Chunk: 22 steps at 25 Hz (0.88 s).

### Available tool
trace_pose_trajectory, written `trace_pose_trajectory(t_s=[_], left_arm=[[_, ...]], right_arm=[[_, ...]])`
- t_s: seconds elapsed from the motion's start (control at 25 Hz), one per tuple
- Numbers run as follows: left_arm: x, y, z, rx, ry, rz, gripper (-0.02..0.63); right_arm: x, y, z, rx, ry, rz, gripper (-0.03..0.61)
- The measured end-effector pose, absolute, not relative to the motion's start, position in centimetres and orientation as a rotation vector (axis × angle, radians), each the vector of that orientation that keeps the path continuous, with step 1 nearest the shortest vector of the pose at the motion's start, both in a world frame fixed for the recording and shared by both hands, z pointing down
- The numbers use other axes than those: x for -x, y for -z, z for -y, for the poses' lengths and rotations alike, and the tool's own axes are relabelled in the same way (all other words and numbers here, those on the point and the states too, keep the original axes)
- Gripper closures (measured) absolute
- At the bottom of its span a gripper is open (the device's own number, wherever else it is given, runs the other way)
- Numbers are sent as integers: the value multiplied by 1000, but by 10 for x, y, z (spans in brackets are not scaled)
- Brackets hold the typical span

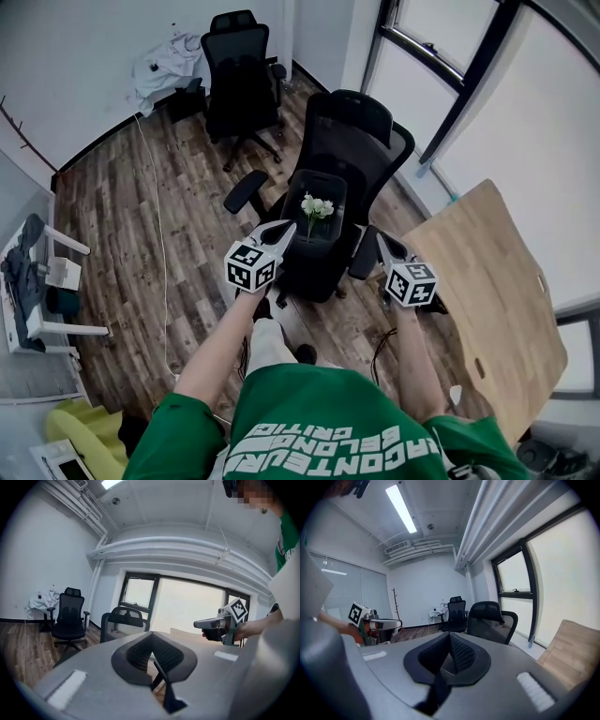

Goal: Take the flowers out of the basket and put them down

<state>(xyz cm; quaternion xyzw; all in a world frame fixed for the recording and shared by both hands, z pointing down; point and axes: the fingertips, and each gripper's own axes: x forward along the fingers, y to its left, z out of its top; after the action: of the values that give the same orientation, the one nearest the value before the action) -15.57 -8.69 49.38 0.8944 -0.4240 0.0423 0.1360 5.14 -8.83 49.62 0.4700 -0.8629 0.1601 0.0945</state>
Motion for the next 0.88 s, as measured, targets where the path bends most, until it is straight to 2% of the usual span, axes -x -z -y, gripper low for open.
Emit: trace_pose_trajectory(t_s=[0.88], left_arm=[[240, -506, 278, -2673, -137, 939, 594]], right_arm=[[57, -508, 247, -1563, -521, 2400, 572]])
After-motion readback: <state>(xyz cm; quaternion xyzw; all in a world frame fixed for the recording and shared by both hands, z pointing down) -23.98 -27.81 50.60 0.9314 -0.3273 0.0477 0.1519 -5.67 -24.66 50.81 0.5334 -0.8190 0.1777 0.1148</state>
